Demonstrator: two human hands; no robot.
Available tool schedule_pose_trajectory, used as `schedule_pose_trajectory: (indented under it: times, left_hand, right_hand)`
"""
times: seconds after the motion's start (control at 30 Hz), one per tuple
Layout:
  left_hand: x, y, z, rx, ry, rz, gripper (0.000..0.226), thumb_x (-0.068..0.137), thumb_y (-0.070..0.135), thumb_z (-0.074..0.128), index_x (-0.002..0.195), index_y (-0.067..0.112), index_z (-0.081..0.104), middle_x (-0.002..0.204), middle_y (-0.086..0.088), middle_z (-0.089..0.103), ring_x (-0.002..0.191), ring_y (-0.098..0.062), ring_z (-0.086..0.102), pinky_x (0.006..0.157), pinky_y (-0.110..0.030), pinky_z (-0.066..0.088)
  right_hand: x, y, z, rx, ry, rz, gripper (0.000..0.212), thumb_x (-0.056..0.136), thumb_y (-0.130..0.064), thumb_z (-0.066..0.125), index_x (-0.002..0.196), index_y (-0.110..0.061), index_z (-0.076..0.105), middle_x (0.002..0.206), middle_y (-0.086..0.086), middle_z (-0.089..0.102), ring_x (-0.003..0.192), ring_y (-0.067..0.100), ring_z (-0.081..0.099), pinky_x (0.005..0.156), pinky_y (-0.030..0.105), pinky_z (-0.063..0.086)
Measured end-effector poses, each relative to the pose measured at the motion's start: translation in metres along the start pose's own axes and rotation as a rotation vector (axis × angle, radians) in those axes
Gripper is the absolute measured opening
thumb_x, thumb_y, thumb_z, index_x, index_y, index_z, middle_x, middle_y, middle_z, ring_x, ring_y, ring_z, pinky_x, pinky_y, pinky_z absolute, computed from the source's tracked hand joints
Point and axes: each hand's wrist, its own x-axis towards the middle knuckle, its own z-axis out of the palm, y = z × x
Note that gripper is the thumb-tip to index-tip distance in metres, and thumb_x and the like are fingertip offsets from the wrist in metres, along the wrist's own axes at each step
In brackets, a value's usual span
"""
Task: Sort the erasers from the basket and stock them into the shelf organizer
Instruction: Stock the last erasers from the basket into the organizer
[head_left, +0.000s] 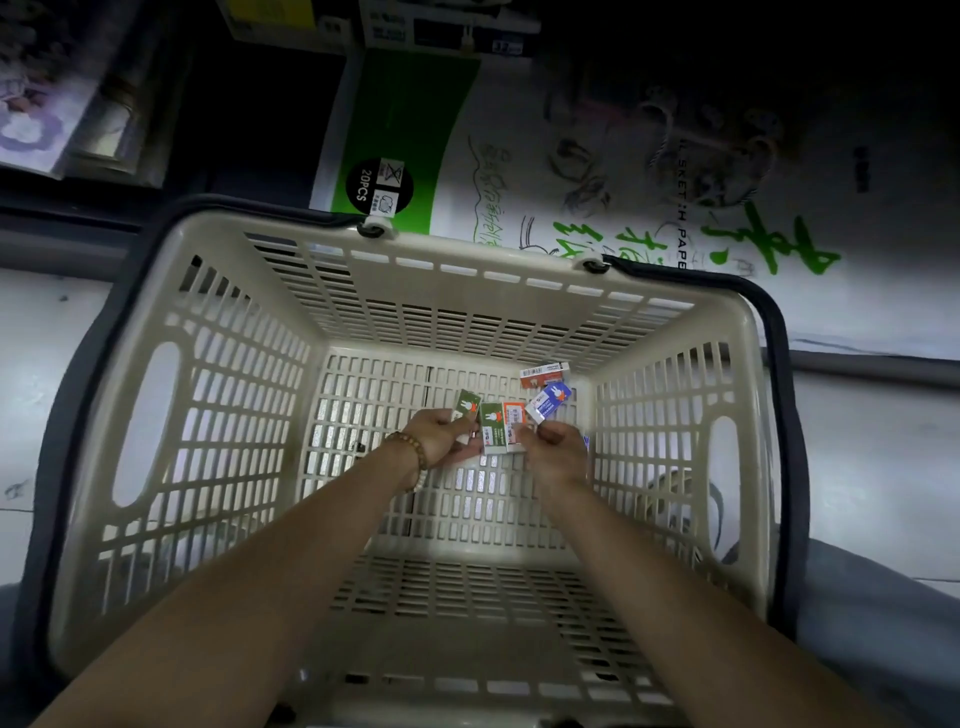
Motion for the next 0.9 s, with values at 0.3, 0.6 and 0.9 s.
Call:
schedule_pose_trajectory:
  times: [0.3,0.6,0.9]
  left_hand:
    - [-0.006,0.004,0.01,0.172,-0.007,0.099,0.023,0.085,0.025,0.068,0.101,0.009,0.064,0.106,-0.013,0.067,0.075,-0.018,0.067,0.061,-0.019,0.057]
    - [-0.024,0.017,-0.016,-0.083,-0.185,-0.018,0.067,0.081,0.015,0.069,0.138,0.005,0.038,0.128,-0.024,0.055,0.095,-0.03,0.069,0.074,-0.03,0.059]
    - [-0.036,0.016,-0.019,-0.133,-0.119,0.072,0.084,0.065,0.038,0.074,0.136,0.006,0.042,0.138,-0.015,0.05,0.085,-0.02,0.071,0.068,-0.022,0.058]
  right_hand:
    - [-0.005,-0.007,0.004,0.025,-0.092,0.156,0.03,0.081,-0.016,0.072,0.108,-0.004,0.067,0.085,0.006,0.067,0.071,0.015,0.06,0.074,0.026,0.051]
    - [-0.019,-0.022,-0.015,0.217,-0.34,0.14,0.025,0.091,-0.015,0.059,0.112,-0.001,0.065,0.071,0.004,0.057,0.059,0.01,0.047,0.06,0.02,0.044]
    - [-0.015,-0.04,-0.019,0.117,-0.196,-0.165,0.028,0.09,-0.007,0.059,0.118,-0.005,0.06,0.092,0.005,0.064,0.074,0.013,0.057,0.061,0.019,0.05]
